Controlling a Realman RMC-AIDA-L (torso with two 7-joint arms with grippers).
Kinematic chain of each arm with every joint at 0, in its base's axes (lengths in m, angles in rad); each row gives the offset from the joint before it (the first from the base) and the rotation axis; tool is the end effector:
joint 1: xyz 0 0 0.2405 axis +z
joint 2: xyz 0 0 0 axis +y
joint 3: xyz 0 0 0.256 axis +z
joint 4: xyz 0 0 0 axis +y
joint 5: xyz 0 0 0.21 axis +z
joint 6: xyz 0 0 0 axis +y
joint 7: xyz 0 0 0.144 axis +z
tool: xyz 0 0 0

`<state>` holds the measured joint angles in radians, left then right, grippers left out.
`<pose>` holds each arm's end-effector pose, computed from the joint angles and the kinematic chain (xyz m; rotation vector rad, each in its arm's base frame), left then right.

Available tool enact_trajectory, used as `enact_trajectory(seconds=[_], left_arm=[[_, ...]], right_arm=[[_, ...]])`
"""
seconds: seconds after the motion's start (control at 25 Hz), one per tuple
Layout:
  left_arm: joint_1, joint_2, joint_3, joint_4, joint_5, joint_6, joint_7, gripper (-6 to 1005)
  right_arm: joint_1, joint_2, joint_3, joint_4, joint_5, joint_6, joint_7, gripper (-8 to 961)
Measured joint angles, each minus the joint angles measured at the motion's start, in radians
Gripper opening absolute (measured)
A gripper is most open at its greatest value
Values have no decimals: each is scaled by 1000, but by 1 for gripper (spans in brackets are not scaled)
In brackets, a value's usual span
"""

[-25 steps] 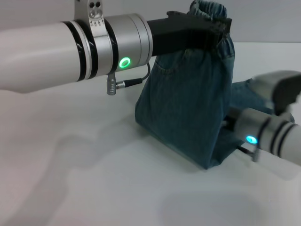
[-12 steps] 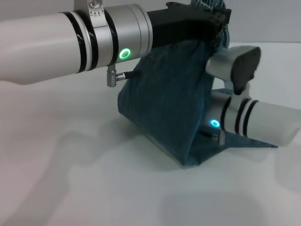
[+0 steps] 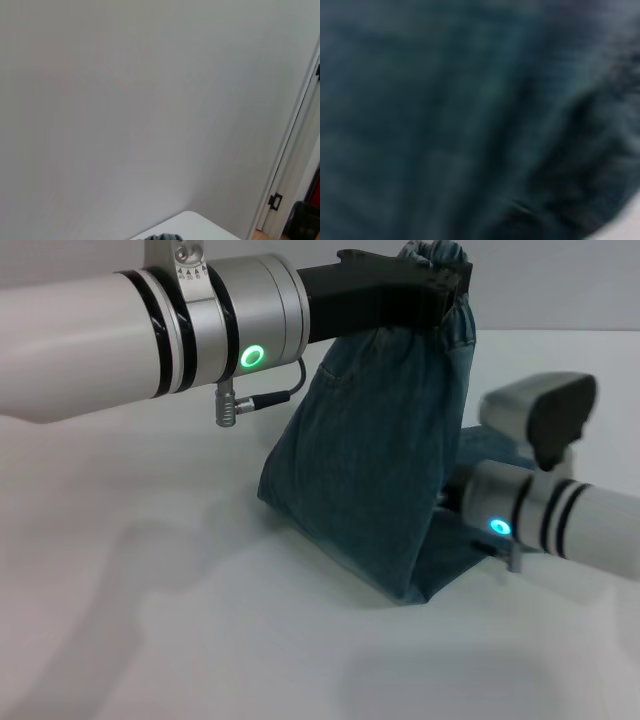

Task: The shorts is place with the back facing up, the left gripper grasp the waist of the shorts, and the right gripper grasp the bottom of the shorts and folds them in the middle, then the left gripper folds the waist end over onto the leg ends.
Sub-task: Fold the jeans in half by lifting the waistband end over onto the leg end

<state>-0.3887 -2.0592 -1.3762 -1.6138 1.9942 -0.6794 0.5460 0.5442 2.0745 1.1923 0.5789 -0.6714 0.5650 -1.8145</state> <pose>-0.0518 0.3468 -0.0172 -2.4612 -0.6916 -0.7593 0.2188 0.3637 -0.1152 -2.3590 0.9801 0.6320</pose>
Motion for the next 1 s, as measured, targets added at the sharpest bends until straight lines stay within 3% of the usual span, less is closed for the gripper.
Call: enact_trajectory(seconds=[0.52,0.8,1.0], left_arm=[[1,-1,0,20,2,9,2,84],[-9,-3,23,72,-5,61,13,110],[-44,-5,132,161,-29,186,15,128]], right_arm=[[-152,0,224,89,1,-66,-277,-2],[-314,-5,391,183,-11,-104,-365,-2],[-449,0,462,309,-45,-98,-362,-2]])
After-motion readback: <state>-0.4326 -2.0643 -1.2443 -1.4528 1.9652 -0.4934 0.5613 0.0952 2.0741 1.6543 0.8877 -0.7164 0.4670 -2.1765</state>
